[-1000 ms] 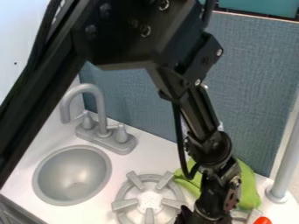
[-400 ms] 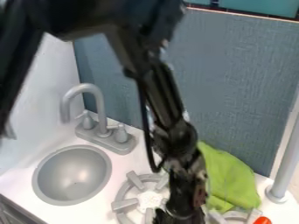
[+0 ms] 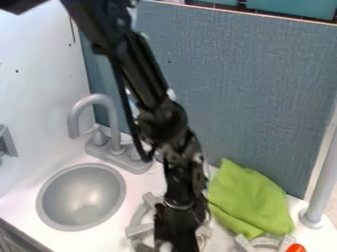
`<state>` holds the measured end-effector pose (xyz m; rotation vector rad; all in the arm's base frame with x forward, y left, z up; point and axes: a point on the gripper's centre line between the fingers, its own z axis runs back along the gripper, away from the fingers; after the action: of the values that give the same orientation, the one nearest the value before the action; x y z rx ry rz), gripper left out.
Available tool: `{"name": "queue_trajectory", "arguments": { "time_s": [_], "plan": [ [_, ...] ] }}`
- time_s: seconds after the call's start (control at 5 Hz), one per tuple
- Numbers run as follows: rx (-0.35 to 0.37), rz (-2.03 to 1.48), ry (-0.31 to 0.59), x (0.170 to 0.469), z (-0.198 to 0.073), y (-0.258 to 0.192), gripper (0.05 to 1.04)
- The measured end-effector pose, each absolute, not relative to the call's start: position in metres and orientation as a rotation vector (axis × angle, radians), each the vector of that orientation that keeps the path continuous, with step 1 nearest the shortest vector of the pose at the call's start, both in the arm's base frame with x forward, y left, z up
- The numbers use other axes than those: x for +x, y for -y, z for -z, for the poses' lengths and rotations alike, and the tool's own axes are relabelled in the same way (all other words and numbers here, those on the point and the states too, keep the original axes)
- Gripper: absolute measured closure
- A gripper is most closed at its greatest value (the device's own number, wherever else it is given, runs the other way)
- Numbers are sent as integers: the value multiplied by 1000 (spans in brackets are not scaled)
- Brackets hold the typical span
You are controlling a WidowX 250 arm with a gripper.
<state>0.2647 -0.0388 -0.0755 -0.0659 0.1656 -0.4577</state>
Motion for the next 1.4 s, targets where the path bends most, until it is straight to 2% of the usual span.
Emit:
{"name": "queue_trajectory", "arguments": {
  "time_s": [0.6,1.2,1.4],
  "plan": [
    [-26,332,-40,301,50,17,442],
    [-4,235,-115,323,94,3,443],
    [13,202,-109,324,96,1,443]
  ]
}}
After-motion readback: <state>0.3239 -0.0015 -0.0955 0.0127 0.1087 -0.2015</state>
